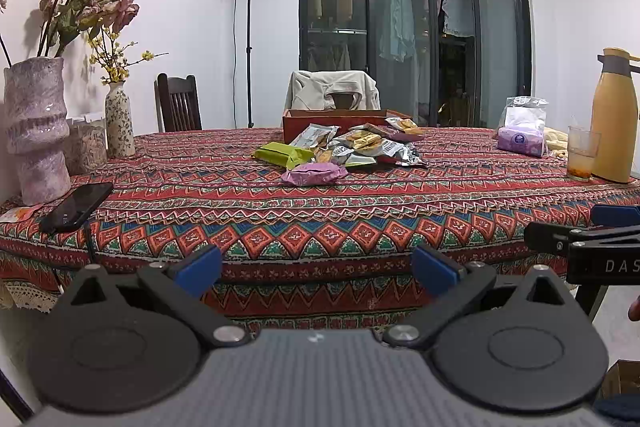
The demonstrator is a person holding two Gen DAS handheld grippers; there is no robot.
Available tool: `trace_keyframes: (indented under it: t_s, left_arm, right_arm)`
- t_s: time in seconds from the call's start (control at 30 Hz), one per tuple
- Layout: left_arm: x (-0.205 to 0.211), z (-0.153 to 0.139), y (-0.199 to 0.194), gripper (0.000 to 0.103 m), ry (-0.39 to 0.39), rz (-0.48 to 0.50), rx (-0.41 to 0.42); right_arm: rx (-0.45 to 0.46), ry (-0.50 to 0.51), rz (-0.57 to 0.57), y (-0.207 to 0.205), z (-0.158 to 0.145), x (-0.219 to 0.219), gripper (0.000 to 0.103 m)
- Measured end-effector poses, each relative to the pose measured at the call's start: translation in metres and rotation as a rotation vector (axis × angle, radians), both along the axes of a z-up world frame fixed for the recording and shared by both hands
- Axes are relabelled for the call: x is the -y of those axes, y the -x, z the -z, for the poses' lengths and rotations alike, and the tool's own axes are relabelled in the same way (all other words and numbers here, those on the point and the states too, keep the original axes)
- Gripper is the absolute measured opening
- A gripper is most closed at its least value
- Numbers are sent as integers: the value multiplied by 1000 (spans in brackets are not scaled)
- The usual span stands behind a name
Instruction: Organize snacks
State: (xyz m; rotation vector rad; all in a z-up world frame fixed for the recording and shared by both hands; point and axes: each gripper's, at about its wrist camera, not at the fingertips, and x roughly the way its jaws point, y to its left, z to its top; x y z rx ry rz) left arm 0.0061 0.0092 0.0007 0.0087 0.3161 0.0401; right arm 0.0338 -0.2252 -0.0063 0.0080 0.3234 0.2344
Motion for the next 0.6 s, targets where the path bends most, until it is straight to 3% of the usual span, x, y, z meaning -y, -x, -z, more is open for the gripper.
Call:
trace_keyframes:
  t_s: [0.6]
  left_arm:
    - [-7,2,-11,103,-15,-26,0]
  right_arm:
    - [17,7,5,-5,2,2,103]
